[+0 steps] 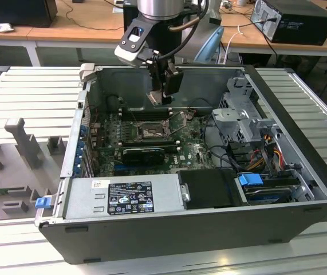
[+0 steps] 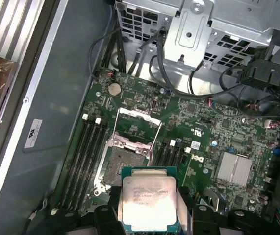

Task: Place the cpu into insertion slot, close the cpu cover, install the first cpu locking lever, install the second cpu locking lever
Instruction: 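Place the cpu into insertion slot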

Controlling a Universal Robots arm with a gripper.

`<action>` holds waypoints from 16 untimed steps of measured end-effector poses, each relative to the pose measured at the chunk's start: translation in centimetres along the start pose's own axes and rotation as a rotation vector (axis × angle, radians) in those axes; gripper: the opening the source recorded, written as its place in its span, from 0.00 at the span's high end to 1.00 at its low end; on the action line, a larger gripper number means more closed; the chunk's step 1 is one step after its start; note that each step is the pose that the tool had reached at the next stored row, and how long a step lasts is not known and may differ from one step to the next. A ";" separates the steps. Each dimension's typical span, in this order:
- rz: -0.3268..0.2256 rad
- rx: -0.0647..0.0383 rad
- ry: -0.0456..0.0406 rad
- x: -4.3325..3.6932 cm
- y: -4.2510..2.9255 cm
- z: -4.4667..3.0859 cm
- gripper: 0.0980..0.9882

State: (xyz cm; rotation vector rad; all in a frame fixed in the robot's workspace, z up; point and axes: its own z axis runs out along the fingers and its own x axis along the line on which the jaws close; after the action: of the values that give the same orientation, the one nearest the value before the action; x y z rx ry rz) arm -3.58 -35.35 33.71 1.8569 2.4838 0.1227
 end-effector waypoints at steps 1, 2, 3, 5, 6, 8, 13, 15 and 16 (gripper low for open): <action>0.004 0.000 -0.0004 0.00 0.00 0.00 0.52; 0.009 0.000 -0.0007 0.00 0.00 0.01 0.52; 0.012 0.000 -0.0010 0.00 0.00 0.01 0.52; 0.023 0.000 -0.0020 0.00 0.00 0.03 0.52; 0.027 0.000 -0.0023 0.00 0.00 0.03 0.52; 0.037 -0.001 -0.0032 0.00 0.00 0.05 0.52; 0.070 -0.001 -0.0066 0.00 -0.02 0.17 0.52; 0.091 -0.001 -0.0084 0.00 -0.02 0.22 0.52; 0.105 -0.002 -0.0095 0.00 -0.02 0.24 0.52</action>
State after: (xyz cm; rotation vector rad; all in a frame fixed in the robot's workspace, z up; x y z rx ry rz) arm -3.58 -35.35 33.46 1.9820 2.3796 0.1185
